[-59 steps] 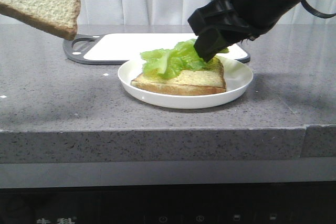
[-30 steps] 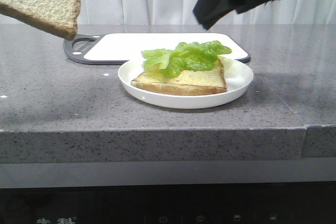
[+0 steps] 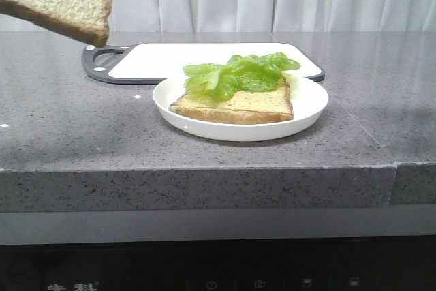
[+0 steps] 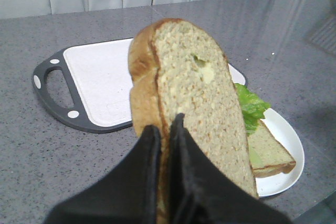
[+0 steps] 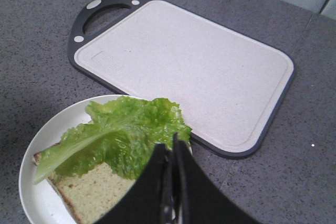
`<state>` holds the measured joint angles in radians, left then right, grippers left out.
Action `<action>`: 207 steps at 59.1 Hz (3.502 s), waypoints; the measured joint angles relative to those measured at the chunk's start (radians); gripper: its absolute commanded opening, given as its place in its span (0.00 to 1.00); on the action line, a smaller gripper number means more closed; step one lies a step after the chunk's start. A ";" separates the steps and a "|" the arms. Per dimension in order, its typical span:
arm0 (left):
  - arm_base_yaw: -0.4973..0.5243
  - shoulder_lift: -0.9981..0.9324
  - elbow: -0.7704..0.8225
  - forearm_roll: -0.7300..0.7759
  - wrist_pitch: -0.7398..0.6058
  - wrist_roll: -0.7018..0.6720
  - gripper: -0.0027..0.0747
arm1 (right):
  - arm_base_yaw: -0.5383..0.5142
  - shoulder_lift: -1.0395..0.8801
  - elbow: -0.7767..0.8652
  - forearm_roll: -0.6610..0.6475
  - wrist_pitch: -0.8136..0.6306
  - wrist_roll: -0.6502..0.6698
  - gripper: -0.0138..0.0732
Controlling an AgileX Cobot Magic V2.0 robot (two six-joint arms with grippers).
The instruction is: Left arm grabs bread, right arm adds lettuce
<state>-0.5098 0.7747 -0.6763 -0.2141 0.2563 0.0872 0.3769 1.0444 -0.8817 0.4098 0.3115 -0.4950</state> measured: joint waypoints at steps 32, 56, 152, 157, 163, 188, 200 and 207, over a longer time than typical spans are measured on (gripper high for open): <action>0.005 0.427 -0.397 -0.456 0.377 0.120 0.01 | 0.000 -0.672 0.401 0.001 -0.089 0.000 0.09; 0.187 0.904 -0.671 -1.078 0.749 0.483 0.01 | 0.000 -0.816 0.475 0.001 -0.093 0.000 0.09; 0.371 0.927 -0.742 -0.875 0.855 0.492 0.01 | 0.000 -0.816 0.475 0.001 -0.099 0.000 0.09; 0.377 0.898 -0.742 -0.832 0.853 0.492 0.01 | 0.000 -0.816 0.475 0.001 -0.099 0.000 0.09; 0.377 0.828 -0.732 -0.716 0.793 0.492 0.01 | 0.000 -0.816 0.475 0.020 -0.099 0.008 0.09; 0.315 0.161 -0.200 -0.414 0.241 0.495 0.01 | 0.000 -0.816 0.484 0.045 -0.102 0.010 0.09; 0.315 -0.210 0.078 -0.389 0.147 0.498 0.01 | 0.000 -0.816 0.489 0.046 -0.076 0.010 0.09; 0.315 -0.428 0.203 -0.389 0.122 0.498 0.01 | 0.000 -0.816 0.489 0.046 -0.069 0.010 0.09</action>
<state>-0.1946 0.3464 -0.4732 -0.6030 0.3787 0.5849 0.3769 0.2285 -0.3922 0.4557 0.2429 -0.4847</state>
